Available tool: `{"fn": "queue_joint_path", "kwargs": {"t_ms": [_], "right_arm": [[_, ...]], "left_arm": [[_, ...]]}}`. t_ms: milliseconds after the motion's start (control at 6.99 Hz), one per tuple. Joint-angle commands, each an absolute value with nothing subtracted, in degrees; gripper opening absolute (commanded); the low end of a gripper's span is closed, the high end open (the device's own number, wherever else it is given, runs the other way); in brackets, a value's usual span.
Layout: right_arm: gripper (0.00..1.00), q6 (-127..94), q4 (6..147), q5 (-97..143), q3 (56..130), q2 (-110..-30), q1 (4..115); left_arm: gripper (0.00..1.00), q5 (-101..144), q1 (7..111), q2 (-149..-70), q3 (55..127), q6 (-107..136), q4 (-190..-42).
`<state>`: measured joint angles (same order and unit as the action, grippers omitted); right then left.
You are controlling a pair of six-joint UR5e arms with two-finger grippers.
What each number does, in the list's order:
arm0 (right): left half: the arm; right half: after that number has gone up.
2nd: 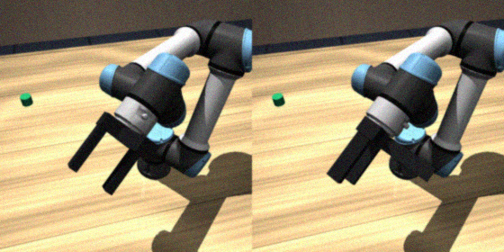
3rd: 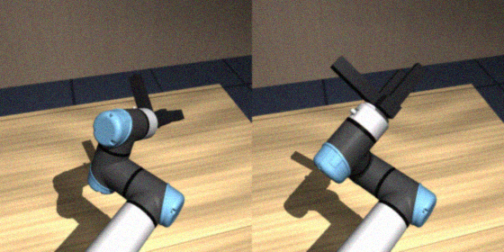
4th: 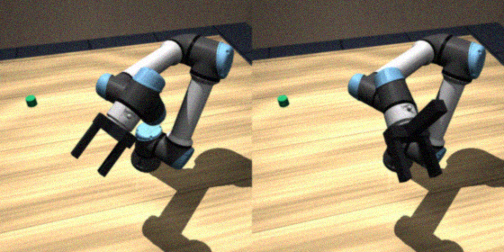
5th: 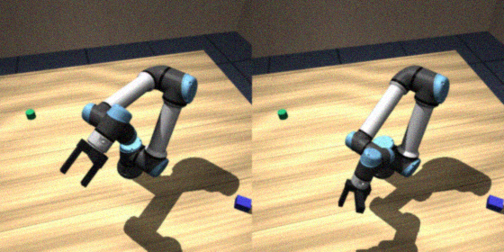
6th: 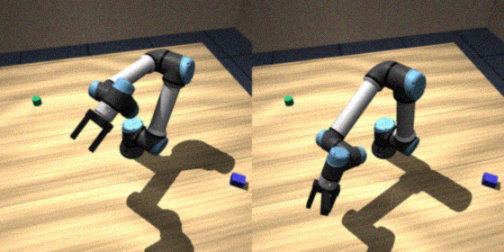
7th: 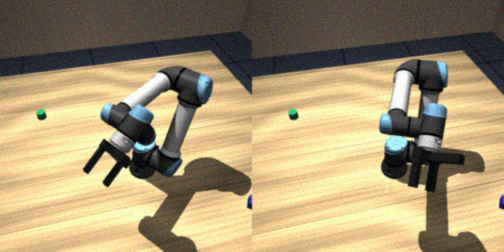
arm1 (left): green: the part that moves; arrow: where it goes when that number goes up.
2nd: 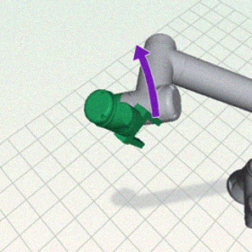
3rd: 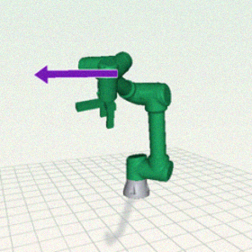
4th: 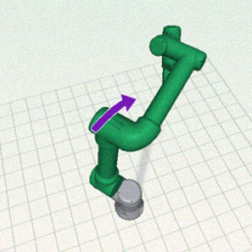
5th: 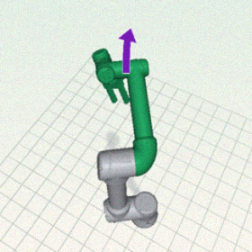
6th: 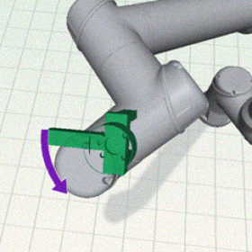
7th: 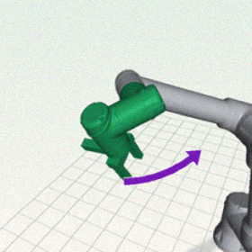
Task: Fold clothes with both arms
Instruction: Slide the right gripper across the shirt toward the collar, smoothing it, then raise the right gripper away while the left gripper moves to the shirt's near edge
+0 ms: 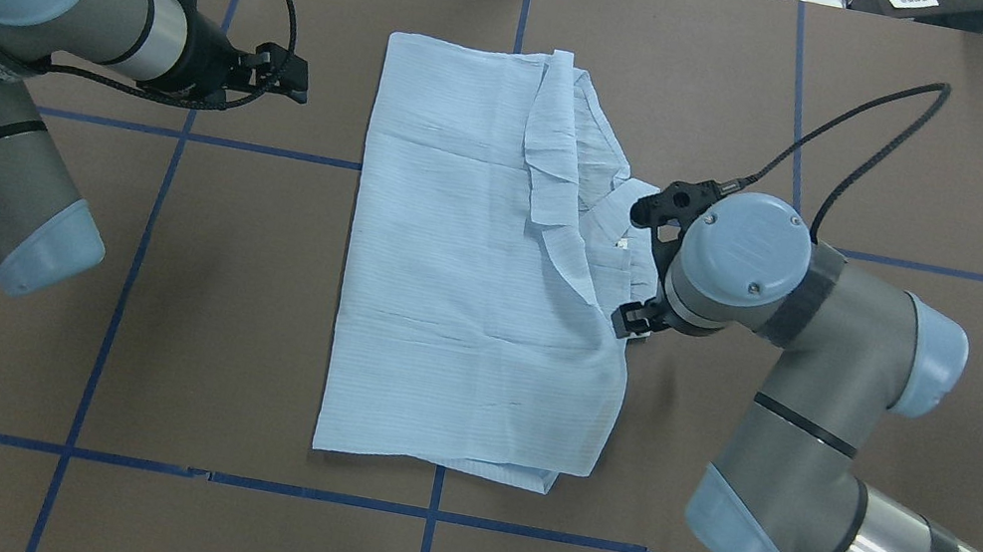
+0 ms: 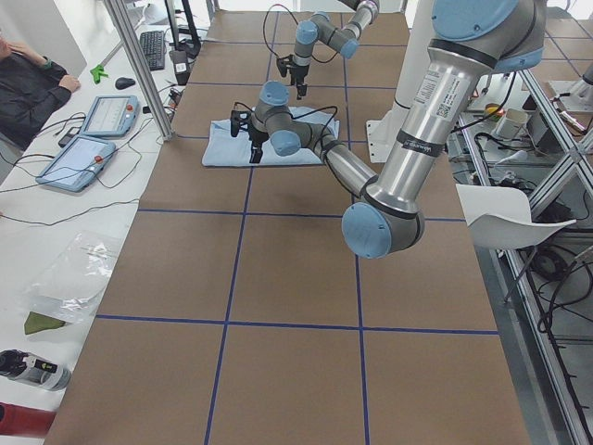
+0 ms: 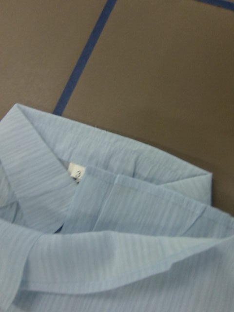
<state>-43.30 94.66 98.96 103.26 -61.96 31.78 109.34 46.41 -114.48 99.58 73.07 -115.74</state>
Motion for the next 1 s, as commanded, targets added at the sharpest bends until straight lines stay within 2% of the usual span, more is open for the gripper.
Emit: {"fn": "queue_joint_path", "kwargs": {"t_ms": [0,143,286,859], "right_arm": [[1.0,-43.3,85.6,98.4,91.6,-53.9,32.2],[1.0,-43.3,83.4,98.4,85.9,-50.0,32.2],[1.0,-43.3,83.3,98.3,84.1,-48.6,32.2],[1.0,-42.1,83.4,97.9,82.2,-48.5,32.2]], "left_arm": [[1.0,109.3,46.4,-114.2,99.5,73.0,-115.8],[1.0,109.3,46.4,-114.2,99.4,72.9,-115.8],[1.0,109.3,46.4,-114.0,99.3,72.9,-115.8],[1.0,109.4,46.4,-114.1,99.2,72.9,-115.9]]}}
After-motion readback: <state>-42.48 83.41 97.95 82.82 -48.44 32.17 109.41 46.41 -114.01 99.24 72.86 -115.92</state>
